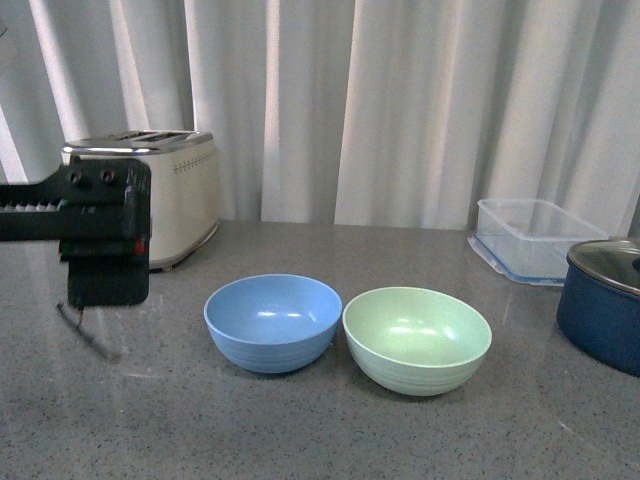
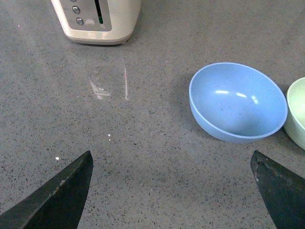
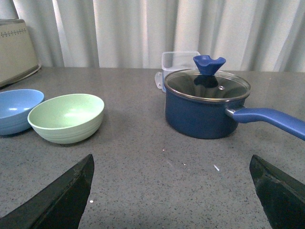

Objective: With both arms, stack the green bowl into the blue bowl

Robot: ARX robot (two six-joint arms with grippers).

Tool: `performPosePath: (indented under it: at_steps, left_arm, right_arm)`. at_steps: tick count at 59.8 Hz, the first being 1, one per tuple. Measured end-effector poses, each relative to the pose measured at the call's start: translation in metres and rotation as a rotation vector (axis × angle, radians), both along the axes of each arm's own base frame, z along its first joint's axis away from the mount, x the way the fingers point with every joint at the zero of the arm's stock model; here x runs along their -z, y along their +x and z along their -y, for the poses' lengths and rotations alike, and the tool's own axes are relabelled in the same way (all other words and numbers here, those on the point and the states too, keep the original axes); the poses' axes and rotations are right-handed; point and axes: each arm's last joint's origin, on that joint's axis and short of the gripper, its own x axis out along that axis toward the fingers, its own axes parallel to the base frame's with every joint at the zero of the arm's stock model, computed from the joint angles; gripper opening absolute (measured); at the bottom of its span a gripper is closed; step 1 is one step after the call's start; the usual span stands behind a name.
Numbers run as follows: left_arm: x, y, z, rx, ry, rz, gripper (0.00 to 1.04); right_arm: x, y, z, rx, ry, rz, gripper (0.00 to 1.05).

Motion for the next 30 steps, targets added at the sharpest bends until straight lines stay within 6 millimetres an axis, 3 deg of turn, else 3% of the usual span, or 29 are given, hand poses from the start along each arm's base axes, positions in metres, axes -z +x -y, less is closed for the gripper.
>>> performPosePath:
  at_steps: [10,18,30]
  left_arm:
    - [0.003,0.001,-0.001,0.014,0.016,0.020,0.96]
    - [0.020,-0.016,-0.017,0.072,-0.012,0.304,0.70]
    - [0.040,-0.045,-0.042,0.058,0.001,0.351,0.34]
  right_arm:
    - [0.000,0.000,0.000,0.002,0.000,0.000,0.95]
    - [0.000,0.000,0.000,0.002,0.000,0.000,0.95]
    - [0.000,0.000,0.000,0.001,0.000,0.000,0.95]
